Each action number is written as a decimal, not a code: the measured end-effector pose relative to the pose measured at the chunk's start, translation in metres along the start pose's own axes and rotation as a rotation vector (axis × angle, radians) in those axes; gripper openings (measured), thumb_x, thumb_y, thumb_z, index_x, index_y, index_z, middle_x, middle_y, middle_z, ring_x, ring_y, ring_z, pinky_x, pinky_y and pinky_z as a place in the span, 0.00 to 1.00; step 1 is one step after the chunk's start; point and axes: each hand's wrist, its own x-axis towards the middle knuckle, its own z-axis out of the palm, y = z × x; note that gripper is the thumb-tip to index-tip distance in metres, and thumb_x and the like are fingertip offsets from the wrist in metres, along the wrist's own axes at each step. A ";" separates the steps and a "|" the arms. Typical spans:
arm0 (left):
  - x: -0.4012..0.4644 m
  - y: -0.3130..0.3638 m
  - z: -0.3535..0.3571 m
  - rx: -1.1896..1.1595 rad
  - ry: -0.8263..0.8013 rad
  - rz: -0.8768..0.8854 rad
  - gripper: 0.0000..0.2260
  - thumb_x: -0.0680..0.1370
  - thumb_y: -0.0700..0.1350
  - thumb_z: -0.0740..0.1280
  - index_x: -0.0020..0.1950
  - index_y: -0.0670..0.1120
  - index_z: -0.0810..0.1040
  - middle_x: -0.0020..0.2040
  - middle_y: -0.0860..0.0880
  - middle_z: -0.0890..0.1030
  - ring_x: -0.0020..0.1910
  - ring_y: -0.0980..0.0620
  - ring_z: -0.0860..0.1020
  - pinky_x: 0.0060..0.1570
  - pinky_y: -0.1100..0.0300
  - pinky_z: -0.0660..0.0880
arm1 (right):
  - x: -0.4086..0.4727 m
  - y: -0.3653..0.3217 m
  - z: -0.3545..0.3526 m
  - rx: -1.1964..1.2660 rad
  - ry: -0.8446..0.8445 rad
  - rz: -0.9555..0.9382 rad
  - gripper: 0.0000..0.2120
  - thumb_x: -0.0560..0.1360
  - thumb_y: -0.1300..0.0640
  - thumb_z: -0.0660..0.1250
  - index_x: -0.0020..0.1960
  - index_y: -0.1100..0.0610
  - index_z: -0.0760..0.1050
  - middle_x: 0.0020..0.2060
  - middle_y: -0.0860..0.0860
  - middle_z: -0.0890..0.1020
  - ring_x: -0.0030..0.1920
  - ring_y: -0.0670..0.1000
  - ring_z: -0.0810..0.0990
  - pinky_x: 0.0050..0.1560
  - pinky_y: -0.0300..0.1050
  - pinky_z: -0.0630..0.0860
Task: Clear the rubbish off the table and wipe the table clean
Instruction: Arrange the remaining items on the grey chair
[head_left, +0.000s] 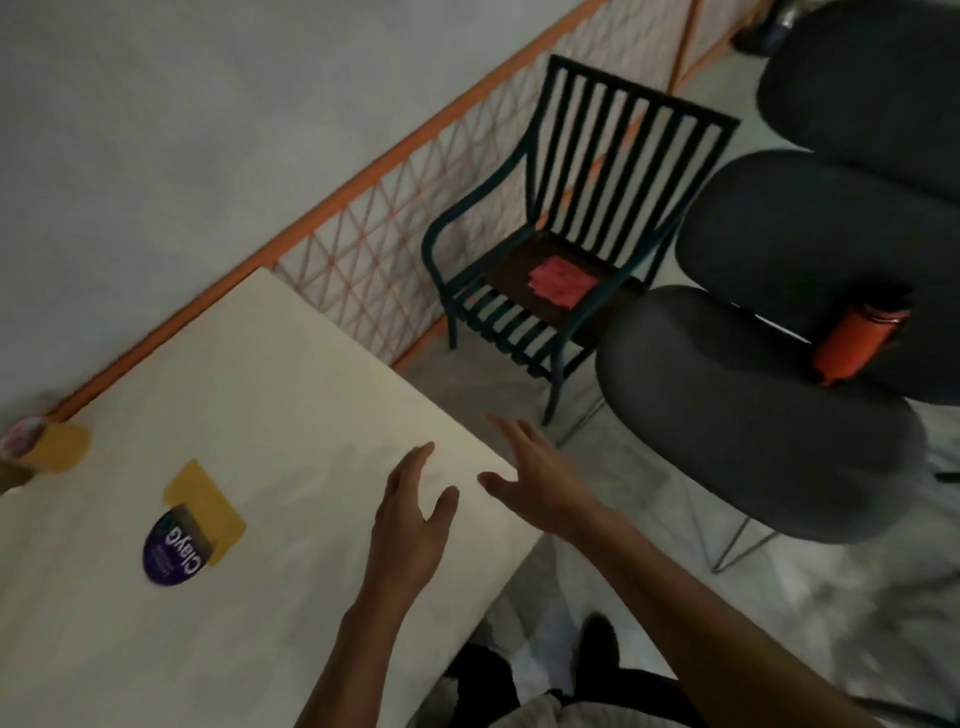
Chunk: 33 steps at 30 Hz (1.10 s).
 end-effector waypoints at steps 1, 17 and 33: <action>0.000 0.011 0.013 -0.003 -0.014 0.003 0.25 0.81 0.50 0.68 0.76 0.60 0.65 0.76 0.55 0.67 0.73 0.52 0.69 0.68 0.51 0.73 | -0.005 0.014 -0.009 0.011 0.005 0.024 0.36 0.77 0.45 0.67 0.78 0.43 0.51 0.77 0.50 0.60 0.72 0.54 0.67 0.67 0.50 0.71; 0.055 0.156 0.201 0.114 -0.460 0.201 0.26 0.81 0.51 0.68 0.77 0.61 0.64 0.76 0.55 0.66 0.72 0.54 0.68 0.70 0.50 0.71 | -0.078 0.203 -0.137 0.243 0.330 0.391 0.34 0.76 0.48 0.69 0.77 0.47 0.57 0.71 0.52 0.67 0.68 0.54 0.71 0.67 0.47 0.70; 0.192 0.287 0.335 0.189 -0.755 0.463 0.28 0.79 0.48 0.70 0.77 0.56 0.65 0.68 0.61 0.64 0.70 0.55 0.69 0.70 0.47 0.71 | -0.034 0.317 -0.231 0.424 0.627 0.720 0.32 0.75 0.48 0.71 0.75 0.46 0.61 0.66 0.51 0.70 0.65 0.51 0.74 0.61 0.43 0.71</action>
